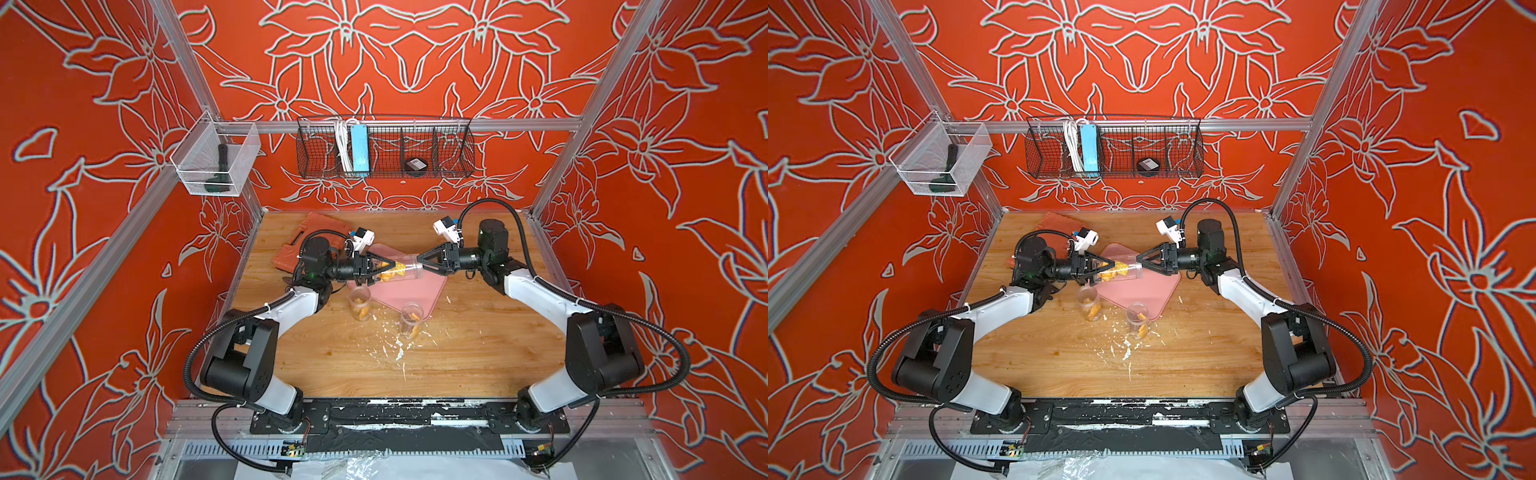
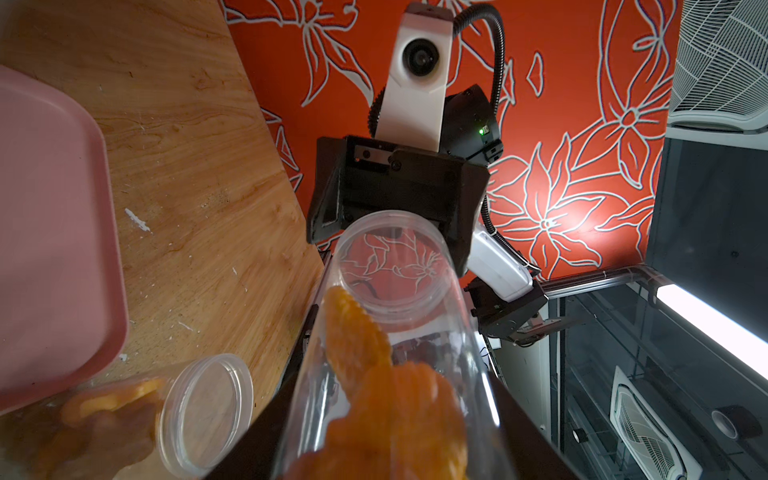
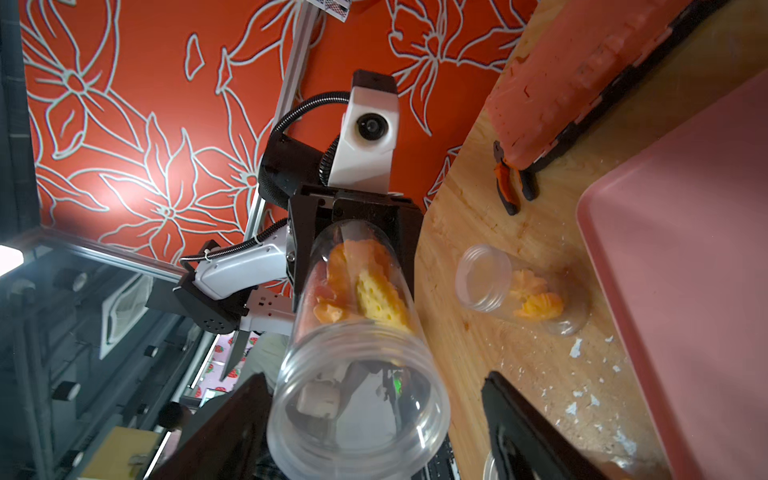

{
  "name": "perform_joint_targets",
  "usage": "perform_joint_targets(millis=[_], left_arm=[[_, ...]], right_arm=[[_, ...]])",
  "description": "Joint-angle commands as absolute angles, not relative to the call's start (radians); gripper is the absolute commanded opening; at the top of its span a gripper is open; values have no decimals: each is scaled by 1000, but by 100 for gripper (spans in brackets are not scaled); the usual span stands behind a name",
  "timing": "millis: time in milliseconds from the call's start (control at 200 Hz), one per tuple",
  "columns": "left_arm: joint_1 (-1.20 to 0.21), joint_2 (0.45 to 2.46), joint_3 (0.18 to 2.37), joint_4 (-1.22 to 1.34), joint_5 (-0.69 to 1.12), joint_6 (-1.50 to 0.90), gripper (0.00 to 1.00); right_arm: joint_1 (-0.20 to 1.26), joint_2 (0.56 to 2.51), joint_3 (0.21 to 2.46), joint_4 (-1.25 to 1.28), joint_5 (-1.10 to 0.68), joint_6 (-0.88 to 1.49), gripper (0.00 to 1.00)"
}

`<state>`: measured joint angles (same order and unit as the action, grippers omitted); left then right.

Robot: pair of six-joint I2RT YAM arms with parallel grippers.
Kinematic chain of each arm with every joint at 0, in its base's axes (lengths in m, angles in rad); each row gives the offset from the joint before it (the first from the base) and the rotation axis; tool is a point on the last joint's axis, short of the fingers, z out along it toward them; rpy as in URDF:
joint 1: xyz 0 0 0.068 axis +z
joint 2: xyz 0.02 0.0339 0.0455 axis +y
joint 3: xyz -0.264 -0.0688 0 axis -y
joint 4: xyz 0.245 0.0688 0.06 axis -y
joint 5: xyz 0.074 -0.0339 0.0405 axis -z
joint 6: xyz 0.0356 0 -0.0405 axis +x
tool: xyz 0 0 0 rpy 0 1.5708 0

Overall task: Pour the cookies out of the jar
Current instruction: Unscrew the lid from the jar.

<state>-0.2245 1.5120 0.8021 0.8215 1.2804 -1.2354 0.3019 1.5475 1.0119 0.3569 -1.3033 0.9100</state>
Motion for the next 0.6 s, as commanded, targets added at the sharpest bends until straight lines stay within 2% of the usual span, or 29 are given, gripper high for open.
perform_joint_targets(millis=[0,200,596], left_arm=[[-221,1483,818,834,1299,-1226,46],[-221,1479,818,836,1299,-1227,46],[-221,1470,815,836,1299,-1226,46]], right_arm=[[307,1513,989,396,-1321,1013,81],[317,1488,972,470,-1312,1135,77],[357,1480,945,498,-1316,1170,79]])
